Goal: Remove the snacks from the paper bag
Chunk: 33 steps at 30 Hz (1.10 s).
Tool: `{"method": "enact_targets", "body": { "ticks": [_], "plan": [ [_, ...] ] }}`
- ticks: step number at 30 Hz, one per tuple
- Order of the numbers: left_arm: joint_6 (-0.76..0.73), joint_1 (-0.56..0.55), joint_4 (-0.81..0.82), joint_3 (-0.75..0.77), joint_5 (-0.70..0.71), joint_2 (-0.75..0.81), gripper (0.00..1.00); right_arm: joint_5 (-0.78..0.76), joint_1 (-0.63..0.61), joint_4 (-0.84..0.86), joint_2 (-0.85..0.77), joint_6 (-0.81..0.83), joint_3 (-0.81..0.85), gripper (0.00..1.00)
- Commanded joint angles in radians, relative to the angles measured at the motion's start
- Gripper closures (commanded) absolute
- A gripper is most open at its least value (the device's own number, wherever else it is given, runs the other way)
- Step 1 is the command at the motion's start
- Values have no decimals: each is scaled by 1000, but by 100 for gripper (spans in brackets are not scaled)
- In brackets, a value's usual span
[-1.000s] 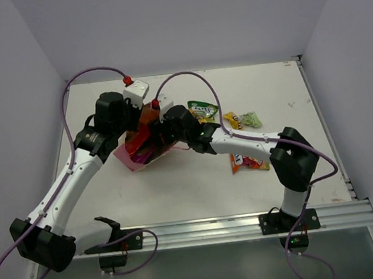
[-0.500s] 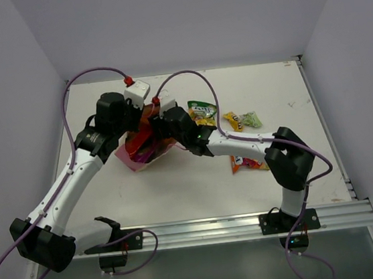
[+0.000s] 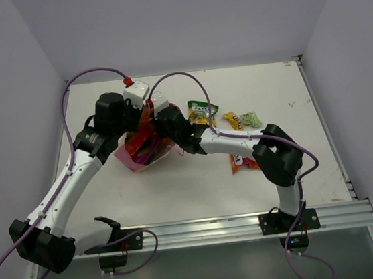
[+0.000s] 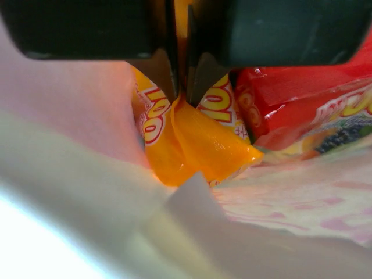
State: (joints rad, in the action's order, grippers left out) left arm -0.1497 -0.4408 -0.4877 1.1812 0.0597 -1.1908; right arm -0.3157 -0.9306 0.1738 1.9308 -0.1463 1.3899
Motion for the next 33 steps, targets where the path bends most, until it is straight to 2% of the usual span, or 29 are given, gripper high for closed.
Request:
{"method": "enact_targets", "body": {
  "ticks": [1, 11, 16, 19, 25, 27, 33],
  "plan": [
    [10, -10, 158, 25, -12, 74, 100, 44, 7, -25, -33, 51, 44, 100],
    [32, -10, 109, 90, 132, 43, 100, 265, 7, -77, -329, 183, 159, 100],
    [58, -10, 64, 120, 167, 20, 100, 351, 7, -160, -378, 180, 231, 100],
    [71, -10, 55, 127, 164, 13, 100, 392, 7, -142, -417, 159, 239, 100],
    [102, -10, 52, 138, 124, 14, 100, 415, 7, -231, -351, 154, 336, 100],
    [107, -10, 43, 136, 147, 16, 100, 405, 7, -198, -377, 116, 325, 100],
    [124, -6, 8, 123, 242, 10, 100, 284, 39, -250, -486, 182, 385, 100]
  ]
}}
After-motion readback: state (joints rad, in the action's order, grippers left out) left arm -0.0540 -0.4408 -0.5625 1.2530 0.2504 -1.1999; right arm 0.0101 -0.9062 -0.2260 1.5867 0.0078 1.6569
